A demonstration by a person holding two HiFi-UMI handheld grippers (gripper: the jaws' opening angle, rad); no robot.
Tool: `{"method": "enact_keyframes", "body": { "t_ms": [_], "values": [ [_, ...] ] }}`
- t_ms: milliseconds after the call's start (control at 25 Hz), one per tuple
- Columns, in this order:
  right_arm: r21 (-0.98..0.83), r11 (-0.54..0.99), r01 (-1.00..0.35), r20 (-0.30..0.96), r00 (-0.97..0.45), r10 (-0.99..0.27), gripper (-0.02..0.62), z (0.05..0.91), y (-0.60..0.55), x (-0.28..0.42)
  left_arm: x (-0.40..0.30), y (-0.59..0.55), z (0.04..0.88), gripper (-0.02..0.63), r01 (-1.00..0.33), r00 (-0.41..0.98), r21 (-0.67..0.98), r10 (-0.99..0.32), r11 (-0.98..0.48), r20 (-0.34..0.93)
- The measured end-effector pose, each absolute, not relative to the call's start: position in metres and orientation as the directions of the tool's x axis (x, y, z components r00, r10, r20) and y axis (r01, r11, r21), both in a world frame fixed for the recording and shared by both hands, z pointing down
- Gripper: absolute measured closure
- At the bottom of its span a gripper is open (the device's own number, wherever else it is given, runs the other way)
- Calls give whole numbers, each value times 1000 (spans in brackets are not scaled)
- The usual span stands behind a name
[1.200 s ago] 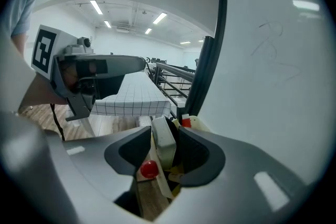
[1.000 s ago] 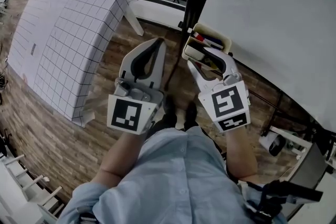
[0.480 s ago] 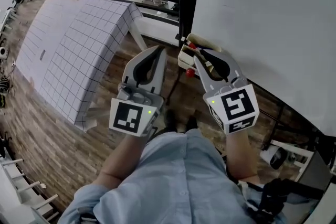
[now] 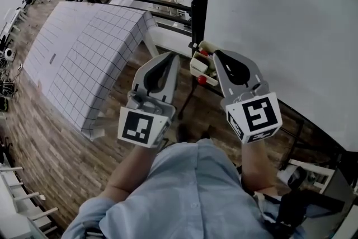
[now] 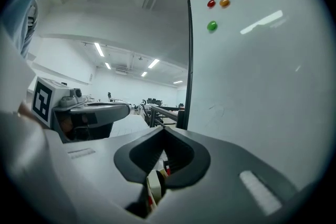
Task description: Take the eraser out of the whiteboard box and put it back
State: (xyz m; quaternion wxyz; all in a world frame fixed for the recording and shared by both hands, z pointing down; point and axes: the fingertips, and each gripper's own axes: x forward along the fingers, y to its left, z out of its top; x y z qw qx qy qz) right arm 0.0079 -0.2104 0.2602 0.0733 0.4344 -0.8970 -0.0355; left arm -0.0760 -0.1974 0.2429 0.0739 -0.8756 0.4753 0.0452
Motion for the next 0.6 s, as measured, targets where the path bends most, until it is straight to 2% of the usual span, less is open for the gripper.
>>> {"method": "enact_keyframes", "body": {
  "t_ms": [600],
  "values": [
    [136,627,-767,67,-625,-778,595,253,-204,9,-75,-187,240,607,-850,528,-105,-835,-517,-156]
  ]
}}
